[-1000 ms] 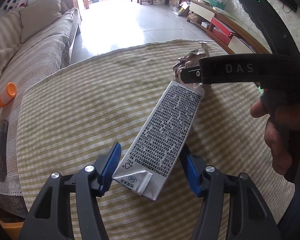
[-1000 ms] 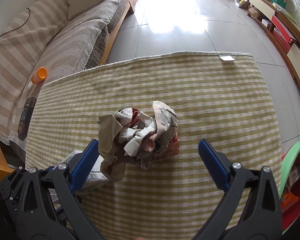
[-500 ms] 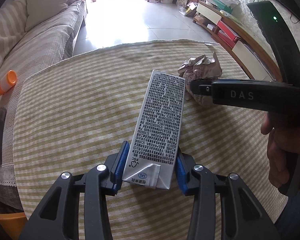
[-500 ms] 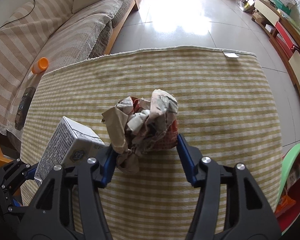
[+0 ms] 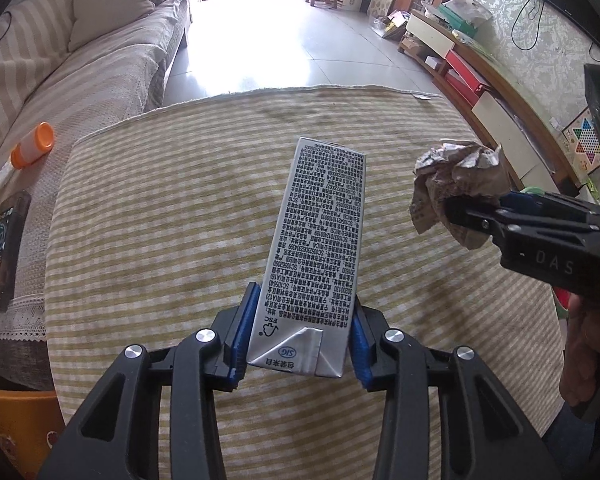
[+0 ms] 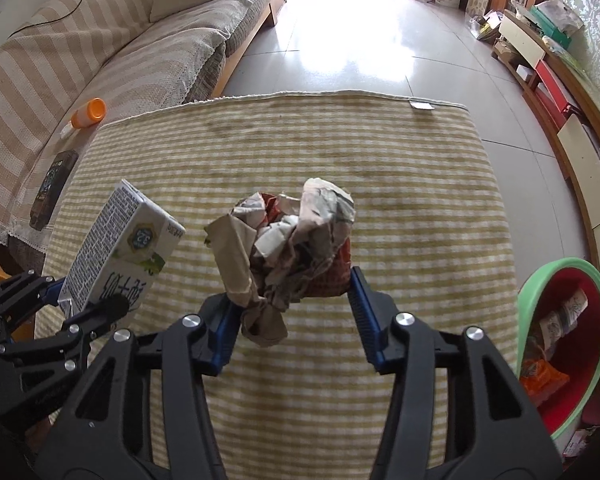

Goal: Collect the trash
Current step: 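Carry the milk carton and paper ball over the red bin and release both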

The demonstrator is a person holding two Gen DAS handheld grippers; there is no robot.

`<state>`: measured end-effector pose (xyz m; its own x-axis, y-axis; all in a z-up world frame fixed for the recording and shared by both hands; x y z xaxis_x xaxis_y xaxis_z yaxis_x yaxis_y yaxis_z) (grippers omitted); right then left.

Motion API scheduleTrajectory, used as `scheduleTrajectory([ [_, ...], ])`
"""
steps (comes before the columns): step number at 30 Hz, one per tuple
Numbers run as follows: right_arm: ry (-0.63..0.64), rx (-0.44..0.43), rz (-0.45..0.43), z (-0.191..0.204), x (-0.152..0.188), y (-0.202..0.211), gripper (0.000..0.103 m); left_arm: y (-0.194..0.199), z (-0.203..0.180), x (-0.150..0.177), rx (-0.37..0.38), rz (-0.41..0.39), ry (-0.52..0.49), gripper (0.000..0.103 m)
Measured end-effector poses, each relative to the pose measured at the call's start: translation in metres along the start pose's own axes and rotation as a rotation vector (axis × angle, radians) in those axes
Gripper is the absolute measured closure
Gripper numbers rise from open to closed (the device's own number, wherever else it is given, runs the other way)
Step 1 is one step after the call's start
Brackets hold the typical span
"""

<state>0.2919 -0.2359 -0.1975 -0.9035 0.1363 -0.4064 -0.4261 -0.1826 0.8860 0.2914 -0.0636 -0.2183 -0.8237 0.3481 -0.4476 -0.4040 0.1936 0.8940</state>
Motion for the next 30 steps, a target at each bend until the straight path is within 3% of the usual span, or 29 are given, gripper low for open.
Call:
scheduleTrajectory([
  [14, 0.003, -0.003, -0.09, -0.012, 0.044, 0.088, 0.054, 0.072, -0.035, 0.017, -0.032, -0.095, -0.004, 0.065],
  [30, -0.05, -0.007, -0.158, -0.059, 0.063, 0.136, 0.054, 0.112, -0.078, 0.018, -0.038, -0.147, -0.034, 0.065],
])
Point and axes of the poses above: each gripper's, at about its wrist camera, not at the fingertips, and y roughly against the way its jaws point, z to its left, x to its underside, the point moved 6 cm from there along -y, roughly the way its jaws point, and after that the axes turned 11 degrees about -y, right-handed, at the moved point
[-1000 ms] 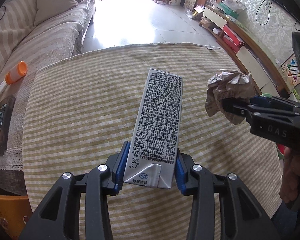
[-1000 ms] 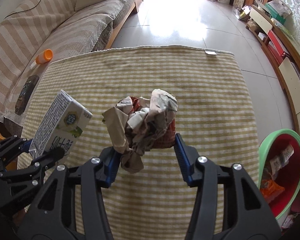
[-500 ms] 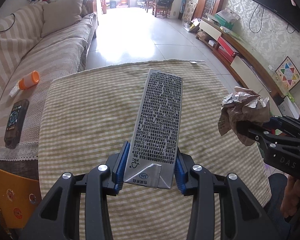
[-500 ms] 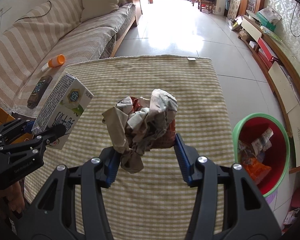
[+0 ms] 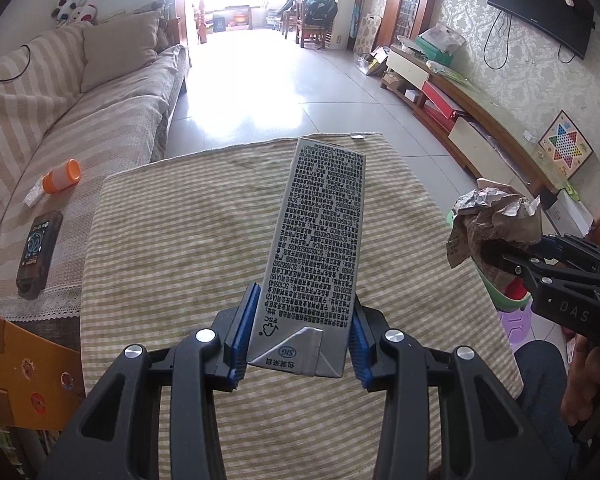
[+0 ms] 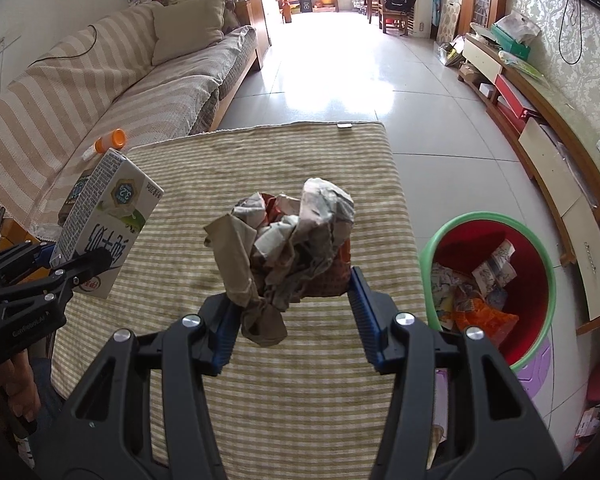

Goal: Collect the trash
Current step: 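Carry the milk carton and paper ball over the red bin and release both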

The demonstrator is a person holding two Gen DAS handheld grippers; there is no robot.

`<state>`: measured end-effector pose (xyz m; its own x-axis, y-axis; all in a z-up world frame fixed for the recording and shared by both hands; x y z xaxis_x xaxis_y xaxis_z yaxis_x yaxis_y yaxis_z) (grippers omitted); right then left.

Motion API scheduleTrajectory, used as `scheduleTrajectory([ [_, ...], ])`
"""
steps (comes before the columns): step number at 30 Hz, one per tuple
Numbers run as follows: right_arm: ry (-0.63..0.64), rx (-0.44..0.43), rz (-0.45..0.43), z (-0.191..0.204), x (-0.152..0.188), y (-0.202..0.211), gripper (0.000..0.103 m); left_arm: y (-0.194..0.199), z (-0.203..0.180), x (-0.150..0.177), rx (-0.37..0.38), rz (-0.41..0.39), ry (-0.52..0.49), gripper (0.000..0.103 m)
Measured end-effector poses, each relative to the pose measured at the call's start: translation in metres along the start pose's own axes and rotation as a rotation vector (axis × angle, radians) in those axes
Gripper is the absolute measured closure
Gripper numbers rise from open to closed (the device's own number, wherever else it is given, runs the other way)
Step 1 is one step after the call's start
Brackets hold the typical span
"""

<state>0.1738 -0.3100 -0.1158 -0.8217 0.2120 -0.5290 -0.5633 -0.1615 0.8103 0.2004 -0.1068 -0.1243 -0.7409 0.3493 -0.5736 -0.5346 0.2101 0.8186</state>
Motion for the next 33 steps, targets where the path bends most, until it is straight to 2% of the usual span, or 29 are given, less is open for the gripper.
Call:
scheduleTrajectory([
  [10, -0.101, 0.02, -0.034, -0.064, -0.014, 0.014, 0.054, -0.015, -0.058, -0.025, 0.066, -0.003, -0.071, 0.065],
  [24, -0.268, 0.097, -0.077, -0.181, -0.028, 0.035, 0.054, -0.036, -0.161, -0.076, 0.197, -0.013, -0.18, 0.065],
  [33, -0.349, 0.132, -0.086, -0.239, -0.028, 0.039, 0.054, -0.057, -0.228, -0.099, 0.27, 0.004, -0.261, 0.065],
])
Point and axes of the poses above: each gripper's, at about its wrist camera, not at the fingertips, and y roughly against the way its jaws point, z to its left, x to its underside, the point moved 6 cm from there along -y, roughly the way its jaws point, and after that the axes turned 11 degrees about -y, right-handed, at the moved point
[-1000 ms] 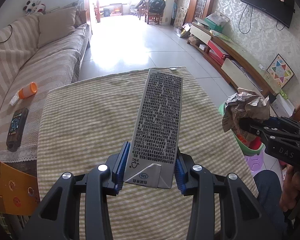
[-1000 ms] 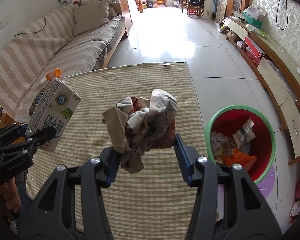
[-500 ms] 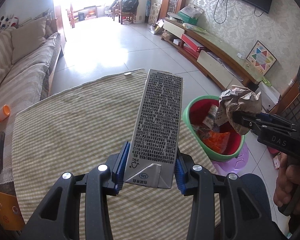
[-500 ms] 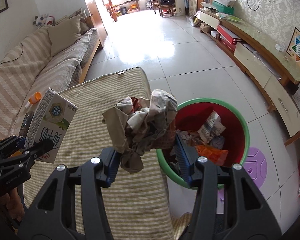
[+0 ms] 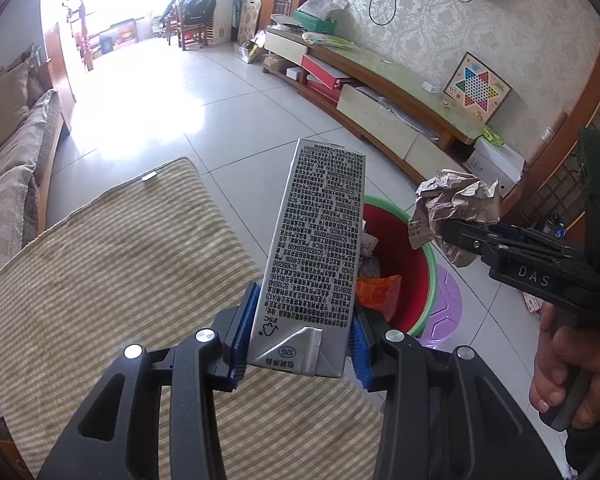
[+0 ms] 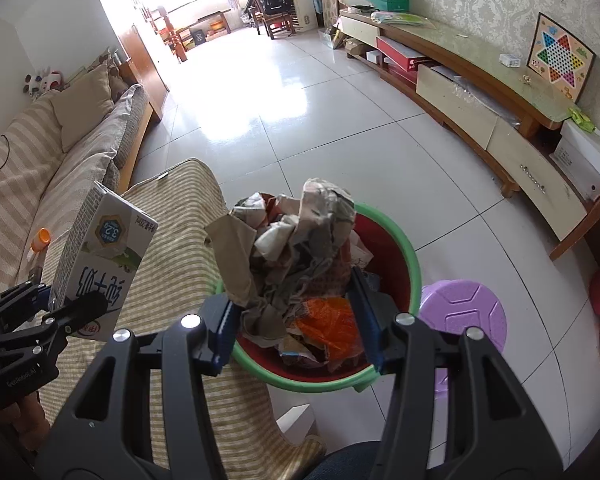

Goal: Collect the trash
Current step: 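Carry the milk carton and paper ball over the red bin and release both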

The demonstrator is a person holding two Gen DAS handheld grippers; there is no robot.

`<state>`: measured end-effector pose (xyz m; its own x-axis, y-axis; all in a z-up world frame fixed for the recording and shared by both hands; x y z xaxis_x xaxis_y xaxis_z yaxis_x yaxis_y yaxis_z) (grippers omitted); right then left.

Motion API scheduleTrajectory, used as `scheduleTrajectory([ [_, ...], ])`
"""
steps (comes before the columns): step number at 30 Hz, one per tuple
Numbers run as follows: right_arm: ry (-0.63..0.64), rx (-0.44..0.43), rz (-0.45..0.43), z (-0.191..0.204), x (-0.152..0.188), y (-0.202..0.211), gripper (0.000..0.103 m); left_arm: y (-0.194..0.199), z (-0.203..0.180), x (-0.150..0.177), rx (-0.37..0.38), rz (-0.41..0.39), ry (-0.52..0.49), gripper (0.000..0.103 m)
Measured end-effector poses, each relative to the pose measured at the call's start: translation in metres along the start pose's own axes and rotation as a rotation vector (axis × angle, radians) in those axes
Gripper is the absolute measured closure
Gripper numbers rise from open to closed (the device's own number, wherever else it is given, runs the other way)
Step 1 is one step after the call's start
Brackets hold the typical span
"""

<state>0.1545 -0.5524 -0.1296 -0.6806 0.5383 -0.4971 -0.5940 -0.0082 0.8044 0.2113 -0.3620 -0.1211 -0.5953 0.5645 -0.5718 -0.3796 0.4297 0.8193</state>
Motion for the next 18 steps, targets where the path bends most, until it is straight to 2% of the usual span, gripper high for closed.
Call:
scheduleTrajectory([
  [7, -0.042, 0.009, 0.003, -0.027, -0.006, -0.004, 0.054, -0.026, -0.03, -0.023, 0.044, 0.021, -0.042, 0.065],
  [15, -0.071, 0.011, 0.014, -0.043, -0.007, -0.011, 0.054, -0.045, -0.049, -0.038, 0.049, 0.039, -0.071, 0.066],
  [18, -0.075, 0.011, 0.023, -0.048, -0.007, -0.014, 0.053, -0.05, -0.051, -0.042, 0.038, 0.042, -0.068, 0.061],
])
Point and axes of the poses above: each gripper's, at about its wrist camera, not at the fingertips, and y roughly against the way its jaws point, z to its left, x to its underside, the point moved 6 cm from there along -y, roughly the way its jaws point, and after that the axes turned 11 degrees about -y, right-handed, at the moved point
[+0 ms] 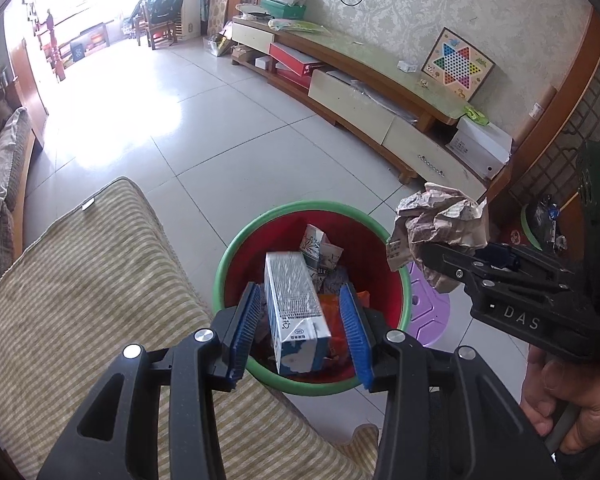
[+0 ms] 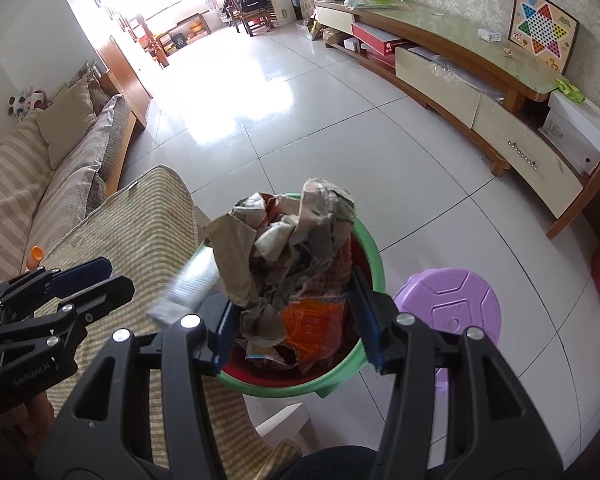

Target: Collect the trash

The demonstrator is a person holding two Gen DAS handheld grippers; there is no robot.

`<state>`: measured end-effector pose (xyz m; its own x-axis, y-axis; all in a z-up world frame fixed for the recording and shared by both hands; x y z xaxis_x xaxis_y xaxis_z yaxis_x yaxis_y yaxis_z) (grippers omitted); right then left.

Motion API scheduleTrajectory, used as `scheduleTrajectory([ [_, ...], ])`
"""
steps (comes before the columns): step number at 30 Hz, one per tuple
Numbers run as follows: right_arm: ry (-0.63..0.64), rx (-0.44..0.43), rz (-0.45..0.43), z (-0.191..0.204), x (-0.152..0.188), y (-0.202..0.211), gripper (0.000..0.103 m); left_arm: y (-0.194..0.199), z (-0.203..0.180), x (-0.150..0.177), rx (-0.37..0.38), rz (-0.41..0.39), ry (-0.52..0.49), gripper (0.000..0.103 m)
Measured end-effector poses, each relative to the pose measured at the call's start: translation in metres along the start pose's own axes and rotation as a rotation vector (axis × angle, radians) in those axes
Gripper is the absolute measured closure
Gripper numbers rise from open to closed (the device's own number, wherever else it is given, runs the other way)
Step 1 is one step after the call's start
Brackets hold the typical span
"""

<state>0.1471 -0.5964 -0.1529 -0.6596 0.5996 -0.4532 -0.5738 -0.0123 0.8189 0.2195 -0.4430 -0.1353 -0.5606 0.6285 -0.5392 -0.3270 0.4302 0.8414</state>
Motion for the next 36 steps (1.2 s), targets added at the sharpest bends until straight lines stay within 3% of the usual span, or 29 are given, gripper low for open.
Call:
scheduleTrajectory([
  [6, 0.0, 0.002, 0.002, -0.004, -0.003, -0.002, 0.053, -0.001, 0.0, -0.001, 0.001, -0.003, 0.014, 0.056],
  [9, 0.001, -0.001, 0.0, -0.003, -0.004, -0.003, 0.053, 0.002, 0.002, 0.0, -0.008, -0.014, 0.018, 0.042],
  [14, 0.013, -0.011, 0.005, 0.004, -0.004, -0.006, 0.053, 0.012, 0.01, 0.001, -0.022, -0.031, 0.029, 0.036],
  [19, 0.033, -0.024, 0.004, 0.019, -0.008, -0.009, 0.053, 0.027, 0.026, 0.008, -0.067, -0.049, 0.044, 0.016],
  [24, 0.054, -0.033, 0.007, 0.034, -0.01, -0.015, 0.051, 0.042, 0.053, 0.027, -0.103, -0.044, 0.097, 0.011],
  [28, 0.066, -0.034, 0.01, 0.045, -0.008, -0.017, 0.042, 0.056, 0.074, 0.043, -0.126, -0.047, 0.146, 0.011],
  [30, 0.073, -0.031, 0.007, 0.049, -0.007, -0.016, 0.034, 0.062, 0.083, 0.049, -0.135, -0.052, 0.169, 0.011],
  [32, 0.077, -0.021, -0.003, 0.053, -0.008, -0.013, 0.014, 0.067, 0.09, 0.054, -0.145, -0.056, 0.187, 0.011],
  [36, 0.094, 0.001, -0.019, 0.062, -0.007, -0.006, 0.005, 0.079, 0.098, 0.06, -0.155, -0.074, 0.212, 0.011],
])
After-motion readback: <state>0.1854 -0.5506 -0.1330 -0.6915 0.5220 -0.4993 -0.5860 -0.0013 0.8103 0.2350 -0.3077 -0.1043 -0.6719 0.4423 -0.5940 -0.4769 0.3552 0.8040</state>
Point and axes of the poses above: each gripper's, at about its wrist camera, not at the fingertips, and y roughly against the way its jaws point, z to its left, x to its underside, the point moved 6 cm from there along -y, roughly the way its jaws point, and after that the axes turned 11 degrees about -y, right-handed, at the moved point
